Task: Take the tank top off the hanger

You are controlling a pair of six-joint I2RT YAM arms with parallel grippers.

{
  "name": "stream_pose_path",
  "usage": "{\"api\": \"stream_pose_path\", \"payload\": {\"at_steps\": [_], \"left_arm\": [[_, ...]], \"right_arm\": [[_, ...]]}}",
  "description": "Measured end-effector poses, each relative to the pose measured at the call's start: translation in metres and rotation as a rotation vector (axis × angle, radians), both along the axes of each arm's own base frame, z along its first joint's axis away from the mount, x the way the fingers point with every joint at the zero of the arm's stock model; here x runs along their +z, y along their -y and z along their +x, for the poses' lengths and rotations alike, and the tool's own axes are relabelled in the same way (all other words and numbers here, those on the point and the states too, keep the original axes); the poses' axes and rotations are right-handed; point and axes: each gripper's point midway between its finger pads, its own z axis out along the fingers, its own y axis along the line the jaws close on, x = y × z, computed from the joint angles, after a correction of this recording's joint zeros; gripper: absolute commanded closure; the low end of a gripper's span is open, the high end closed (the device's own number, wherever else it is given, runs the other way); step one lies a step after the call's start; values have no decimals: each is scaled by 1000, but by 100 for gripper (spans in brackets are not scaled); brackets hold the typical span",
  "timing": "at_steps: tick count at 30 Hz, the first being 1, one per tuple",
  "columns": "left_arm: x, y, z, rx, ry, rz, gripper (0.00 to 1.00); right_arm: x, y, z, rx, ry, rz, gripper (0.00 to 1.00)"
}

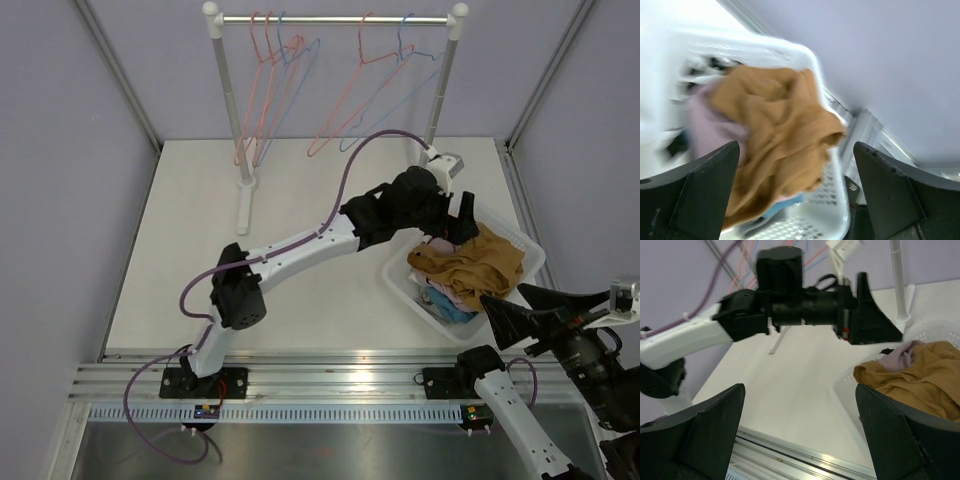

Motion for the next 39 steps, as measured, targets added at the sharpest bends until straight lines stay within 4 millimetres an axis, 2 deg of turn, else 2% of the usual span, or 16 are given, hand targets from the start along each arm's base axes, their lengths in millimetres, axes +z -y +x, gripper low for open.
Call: {"api": "stream_pose_path", "payload": {"at_steps": [3, 7, 11, 17, 19, 22, 25, 28, 31, 34, 39], "left_arm": [[22, -50, 21, 166, 78, 55, 1], [54, -140, 40, 395, 162, 106, 1], [86, -228, 53, 612, 244, 141, 1], [109, -337, 32, 808, 304, 209, 1], [108, -375, 25, 868, 304, 232, 1], [101, -450, 22, 1022, 281, 282, 1], [94, -511, 0, 1143, 256, 322, 1], [89, -549, -36, 1201, 245, 339, 1], [88, -575, -72, 1222, 254, 333, 1], [81, -594, -99, 1233, 256, 347, 1], [67, -614, -131, 1225, 269, 372, 1]], "right_arm": [[-6, 3, 20, -50, -53, -32, 1], [-24, 11, 54, -140, -148, -101, 1], [-51, 18, 85, -211, -251, -203, 0], [-88, 28, 121, -300, -390, -335, 1], [-97, 30, 130, -314, -423, -366, 1], [-102, 30, 138, -327, -444, -389, 0], [-101, 30, 140, -332, -438, -388, 0], [-97, 31, 138, -333, -422, -386, 1], [-89, 33, 134, -334, -394, -375, 1], [-80, 34, 126, -330, -354, -357, 1], [-74, 35, 111, -315, -295, -332, 0]]}}
